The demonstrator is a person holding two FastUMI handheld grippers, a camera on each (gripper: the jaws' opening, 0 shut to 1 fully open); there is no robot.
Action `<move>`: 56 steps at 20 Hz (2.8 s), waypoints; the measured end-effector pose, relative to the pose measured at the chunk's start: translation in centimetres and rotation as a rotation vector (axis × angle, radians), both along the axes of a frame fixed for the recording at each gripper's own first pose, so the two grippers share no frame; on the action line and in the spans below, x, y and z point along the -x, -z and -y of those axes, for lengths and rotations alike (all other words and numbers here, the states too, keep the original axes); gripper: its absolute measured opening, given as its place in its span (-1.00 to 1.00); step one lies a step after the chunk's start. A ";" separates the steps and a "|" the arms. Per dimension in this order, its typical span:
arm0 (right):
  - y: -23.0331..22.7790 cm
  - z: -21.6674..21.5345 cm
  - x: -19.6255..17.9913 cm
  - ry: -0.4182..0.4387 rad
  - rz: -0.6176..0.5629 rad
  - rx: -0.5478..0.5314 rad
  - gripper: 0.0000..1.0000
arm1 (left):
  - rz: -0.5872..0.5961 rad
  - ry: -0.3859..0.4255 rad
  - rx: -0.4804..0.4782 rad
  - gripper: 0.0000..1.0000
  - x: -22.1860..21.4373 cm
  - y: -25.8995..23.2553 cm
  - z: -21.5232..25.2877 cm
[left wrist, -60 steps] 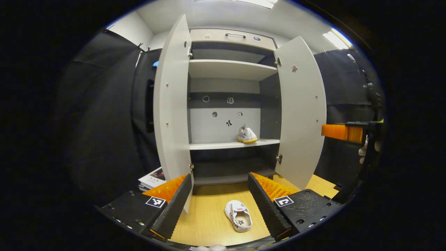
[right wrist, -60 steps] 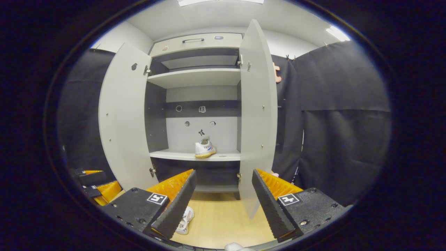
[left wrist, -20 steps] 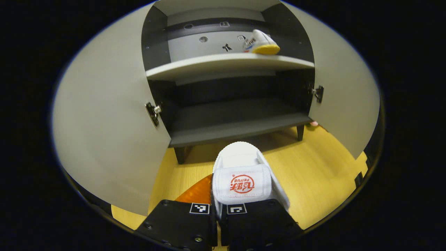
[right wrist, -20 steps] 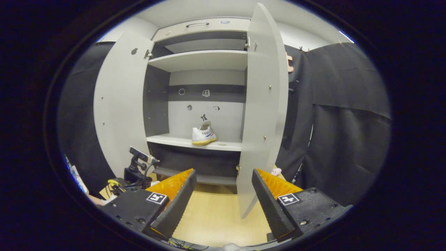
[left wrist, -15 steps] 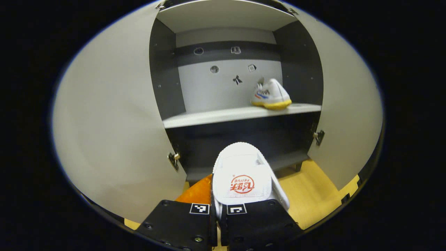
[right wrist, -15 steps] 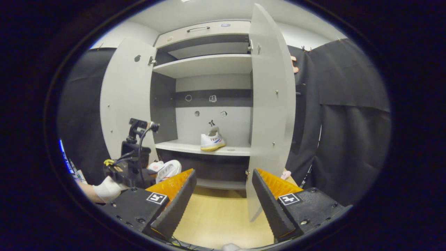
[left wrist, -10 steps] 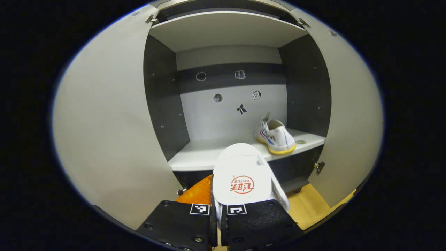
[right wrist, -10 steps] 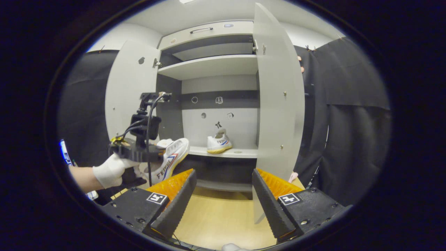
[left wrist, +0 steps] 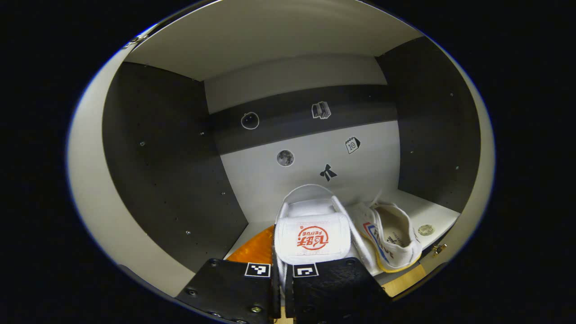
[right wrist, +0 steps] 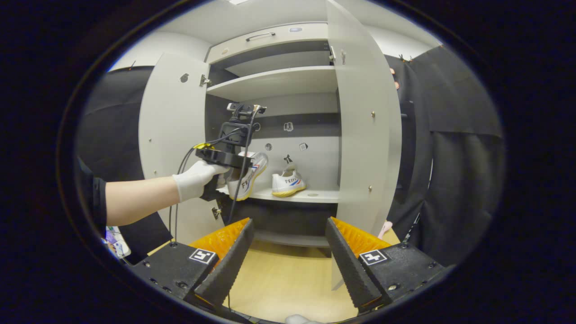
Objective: Grab one shoe with the right hand and put it into the shoe cabinet, grab the other shoe with the left hand and put it into the shoe cabinet; then close the right door with the right hand and the left door with the left hand.
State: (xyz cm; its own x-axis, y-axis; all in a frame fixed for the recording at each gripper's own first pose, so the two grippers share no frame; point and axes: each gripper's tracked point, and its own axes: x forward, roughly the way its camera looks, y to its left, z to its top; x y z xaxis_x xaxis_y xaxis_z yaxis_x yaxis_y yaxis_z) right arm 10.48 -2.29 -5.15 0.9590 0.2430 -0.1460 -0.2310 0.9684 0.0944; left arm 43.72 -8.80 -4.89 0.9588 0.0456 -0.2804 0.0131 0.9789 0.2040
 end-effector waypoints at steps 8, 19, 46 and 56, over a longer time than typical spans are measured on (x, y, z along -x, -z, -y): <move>1.3 2.9 -0.4 0.049 -0.055 0.011 1.00 | -0.210 -0.015 0.018 -0.92 -3.4 5.9 -0.2; 1.1 2.6 -0.4 0.038 -0.051 0.000 1.00 | -0.126 -0.014 0.104 0.94 -0.1 2.4 -2.5; -1.2 15.4 0.3 0.295 0.058 0.011 1.00 | 0.231 0.044 0.094 0.92 29.9 -6.7 1.2; -4.1 22.3 -2.8 0.414 0.103 0.031 1.00 | 0.242 0.025 0.171 0.93 33.4 -4.5 2.6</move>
